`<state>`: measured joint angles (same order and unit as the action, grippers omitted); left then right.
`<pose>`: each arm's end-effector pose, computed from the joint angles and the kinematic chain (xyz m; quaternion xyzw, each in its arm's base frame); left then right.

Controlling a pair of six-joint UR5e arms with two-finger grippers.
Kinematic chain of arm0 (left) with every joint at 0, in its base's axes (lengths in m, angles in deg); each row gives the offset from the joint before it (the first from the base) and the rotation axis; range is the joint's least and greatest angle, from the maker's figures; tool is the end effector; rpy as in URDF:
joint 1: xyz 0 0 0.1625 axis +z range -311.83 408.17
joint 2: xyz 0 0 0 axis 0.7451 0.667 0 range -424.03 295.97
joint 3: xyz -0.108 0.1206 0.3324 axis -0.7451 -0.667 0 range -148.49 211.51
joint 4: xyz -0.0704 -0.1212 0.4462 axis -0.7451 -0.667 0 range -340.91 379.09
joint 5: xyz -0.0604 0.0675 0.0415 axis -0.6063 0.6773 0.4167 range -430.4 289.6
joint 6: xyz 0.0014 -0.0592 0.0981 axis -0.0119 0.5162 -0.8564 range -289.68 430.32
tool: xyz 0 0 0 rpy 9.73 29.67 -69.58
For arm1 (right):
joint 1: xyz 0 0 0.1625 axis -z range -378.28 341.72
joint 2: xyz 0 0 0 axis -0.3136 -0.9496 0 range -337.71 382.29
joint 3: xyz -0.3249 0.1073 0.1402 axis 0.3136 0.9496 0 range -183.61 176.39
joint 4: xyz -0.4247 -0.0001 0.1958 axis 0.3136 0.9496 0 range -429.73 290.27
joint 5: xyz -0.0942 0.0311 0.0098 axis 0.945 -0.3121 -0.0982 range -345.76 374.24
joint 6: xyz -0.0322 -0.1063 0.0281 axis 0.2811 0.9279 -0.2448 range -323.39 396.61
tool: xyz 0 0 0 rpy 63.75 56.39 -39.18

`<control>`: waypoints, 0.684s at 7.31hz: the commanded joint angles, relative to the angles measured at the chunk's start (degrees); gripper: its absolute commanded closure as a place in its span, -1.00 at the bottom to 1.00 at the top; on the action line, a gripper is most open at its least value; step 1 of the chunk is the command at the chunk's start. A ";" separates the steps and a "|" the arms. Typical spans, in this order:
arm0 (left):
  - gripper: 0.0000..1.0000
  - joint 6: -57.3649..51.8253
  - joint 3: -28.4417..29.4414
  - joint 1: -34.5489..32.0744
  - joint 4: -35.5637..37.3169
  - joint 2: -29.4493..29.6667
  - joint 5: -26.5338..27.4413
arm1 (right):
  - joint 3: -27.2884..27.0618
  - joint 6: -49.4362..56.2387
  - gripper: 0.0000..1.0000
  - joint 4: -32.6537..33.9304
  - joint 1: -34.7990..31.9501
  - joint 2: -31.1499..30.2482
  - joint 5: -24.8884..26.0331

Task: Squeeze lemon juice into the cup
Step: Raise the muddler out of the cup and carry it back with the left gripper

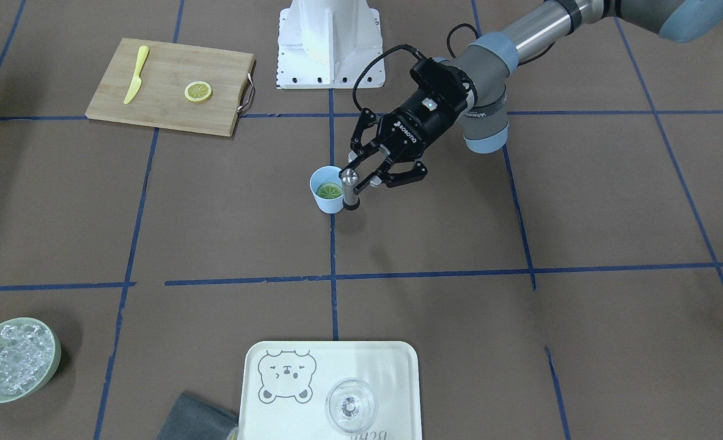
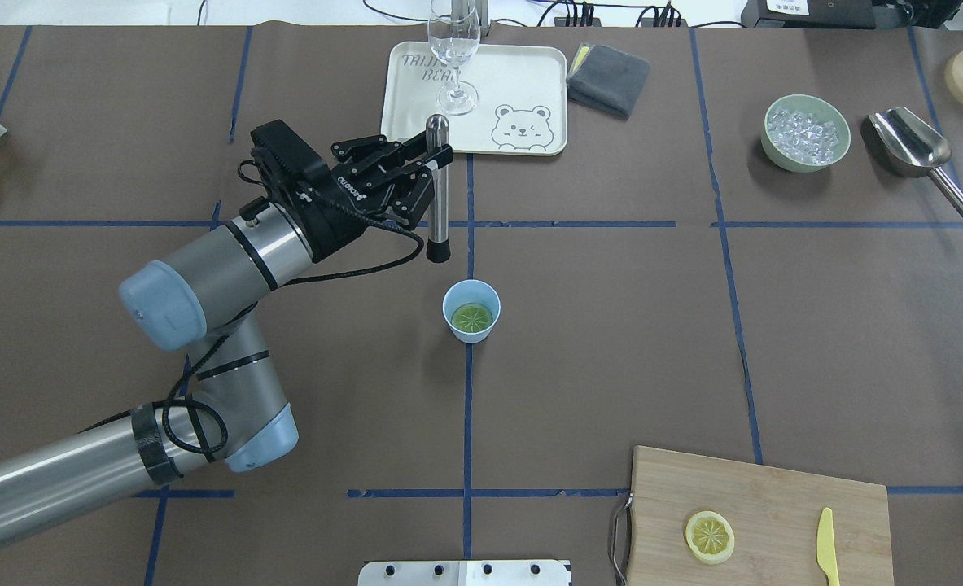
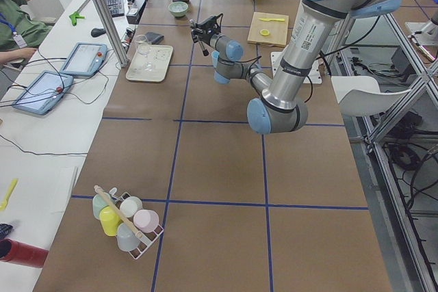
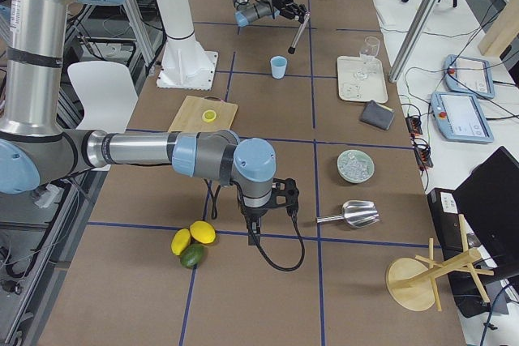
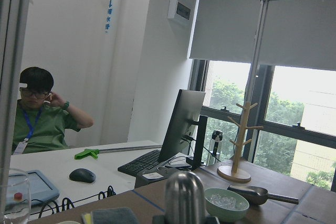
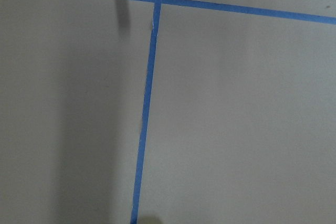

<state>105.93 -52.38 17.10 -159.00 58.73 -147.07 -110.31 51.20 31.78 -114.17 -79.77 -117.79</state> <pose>0.4832 -0.4776 0.1352 0.6136 0.5720 0.0125 0.5443 0.1033 -0.4502 0.5843 0.0086 -0.3622 -0.0492 0.9308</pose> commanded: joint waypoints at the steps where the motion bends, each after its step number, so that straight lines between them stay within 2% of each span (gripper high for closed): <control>1: 1.00 4.46 -10.00 -3.12 19.33 -3.91 -4.98 | 0.00 0.00 -1.00 0.00 0.00 -0.07 -0.07; 2: 1.00 4.55 -14.24 -4.26 30.93 -4.37 -6.98 | -0.09 0.00 -1.00 0.00 0.00 -0.07 -0.07; 3: 1.00 4.55 -16.55 -5.75 39.31 -4.55 -9.44 | -0.09 0.09 -1.00 0.00 0.00 -0.07 -0.07; 4: 1.00 4.55 -19.53 -8.89 50.18 -5.16 -16.42 | -0.09 0.09 -1.00 0.00 0.00 -0.07 -0.07; 5: 1.00 3.86 -21.65 -13.19 61.17 -5.17 -25.89 | 0.00 0.09 -1.00 0.00 0.00 -0.07 -0.07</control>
<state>110.30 -70.98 8.39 -111.12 53.83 -163.22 -110.38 51.27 31.78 -114.17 -79.84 -117.86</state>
